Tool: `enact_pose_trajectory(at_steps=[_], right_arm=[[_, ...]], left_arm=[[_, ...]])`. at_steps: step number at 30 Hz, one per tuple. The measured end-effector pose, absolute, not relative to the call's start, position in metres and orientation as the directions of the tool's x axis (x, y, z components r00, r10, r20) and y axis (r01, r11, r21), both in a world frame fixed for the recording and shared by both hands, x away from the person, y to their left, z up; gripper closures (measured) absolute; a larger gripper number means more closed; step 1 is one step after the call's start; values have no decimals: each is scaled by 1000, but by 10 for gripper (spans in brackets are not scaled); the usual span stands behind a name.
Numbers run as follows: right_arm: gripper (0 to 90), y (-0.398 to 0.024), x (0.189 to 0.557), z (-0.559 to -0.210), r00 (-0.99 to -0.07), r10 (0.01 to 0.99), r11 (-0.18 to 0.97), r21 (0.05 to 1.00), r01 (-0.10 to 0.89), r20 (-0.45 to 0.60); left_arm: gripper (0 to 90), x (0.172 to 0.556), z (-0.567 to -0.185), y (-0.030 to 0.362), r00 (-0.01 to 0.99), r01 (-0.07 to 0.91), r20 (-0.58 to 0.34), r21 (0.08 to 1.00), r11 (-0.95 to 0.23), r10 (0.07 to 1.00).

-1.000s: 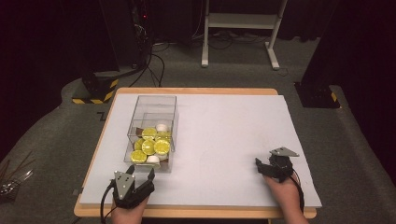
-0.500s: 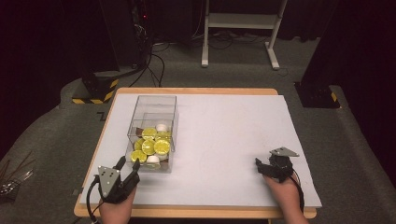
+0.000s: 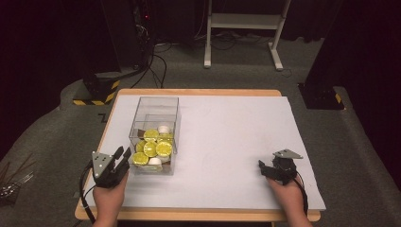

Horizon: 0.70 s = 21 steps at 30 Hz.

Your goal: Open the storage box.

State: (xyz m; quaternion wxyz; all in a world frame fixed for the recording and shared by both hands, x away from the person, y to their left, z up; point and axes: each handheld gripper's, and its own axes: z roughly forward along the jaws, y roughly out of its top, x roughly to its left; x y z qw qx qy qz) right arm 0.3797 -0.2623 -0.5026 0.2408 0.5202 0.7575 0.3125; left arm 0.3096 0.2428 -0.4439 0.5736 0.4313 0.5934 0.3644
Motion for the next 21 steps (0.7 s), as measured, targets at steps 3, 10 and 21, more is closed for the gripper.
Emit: enact_pose_trajectory(at_steps=[3, 10, 21], right_arm=[[272, -262, 380, -503, -343, 939, 264, 724, 637, -40], [273, -262, 380, -503, -342, 939, 263, 724, 637, -40], [272, -262, 379, -503, -341, 939, 262, 724, 638, -39]], left_arm=[[708, 312, -450, 242, 24, 100, -375, 923, 371, 927], [775, 312, -457, 242, 11, 114, -383, 918, 379, 924], [839, 311, -464, 240, 7, 120, -398, 911, 394, 917]])
